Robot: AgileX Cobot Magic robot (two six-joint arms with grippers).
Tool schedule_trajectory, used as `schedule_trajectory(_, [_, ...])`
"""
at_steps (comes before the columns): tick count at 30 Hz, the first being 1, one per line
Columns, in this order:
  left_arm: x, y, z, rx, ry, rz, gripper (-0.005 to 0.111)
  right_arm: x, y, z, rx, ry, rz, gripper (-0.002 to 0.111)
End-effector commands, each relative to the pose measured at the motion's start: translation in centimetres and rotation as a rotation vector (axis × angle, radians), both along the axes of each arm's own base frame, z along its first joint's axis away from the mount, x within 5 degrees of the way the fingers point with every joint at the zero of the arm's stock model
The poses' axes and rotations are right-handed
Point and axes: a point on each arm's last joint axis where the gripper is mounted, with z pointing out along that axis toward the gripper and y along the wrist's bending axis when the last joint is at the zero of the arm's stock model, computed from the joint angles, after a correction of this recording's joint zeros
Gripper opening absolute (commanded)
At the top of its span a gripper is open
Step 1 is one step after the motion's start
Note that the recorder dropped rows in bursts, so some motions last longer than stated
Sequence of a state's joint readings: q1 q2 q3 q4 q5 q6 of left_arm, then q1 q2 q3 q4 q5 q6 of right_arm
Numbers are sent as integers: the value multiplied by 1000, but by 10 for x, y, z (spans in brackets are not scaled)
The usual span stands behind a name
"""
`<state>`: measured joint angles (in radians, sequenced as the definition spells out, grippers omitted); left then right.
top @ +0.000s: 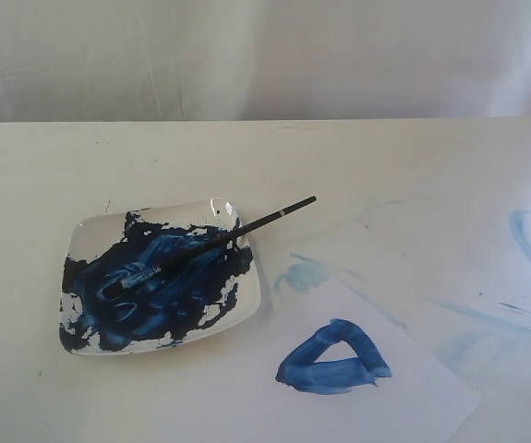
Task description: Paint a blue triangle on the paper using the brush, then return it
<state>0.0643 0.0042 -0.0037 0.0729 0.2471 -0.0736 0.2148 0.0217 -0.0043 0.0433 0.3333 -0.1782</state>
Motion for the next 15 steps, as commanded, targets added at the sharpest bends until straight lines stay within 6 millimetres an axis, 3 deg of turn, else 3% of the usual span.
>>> schedule_trajectory(1, [0,0,-1,3,4,-7,0,0,-1,-1,-2,-3,-15,0])
schedule_trajectory(15, [0,0,-1,3,4,-7,0,1,-4,-1,-2,-3,-76,0])
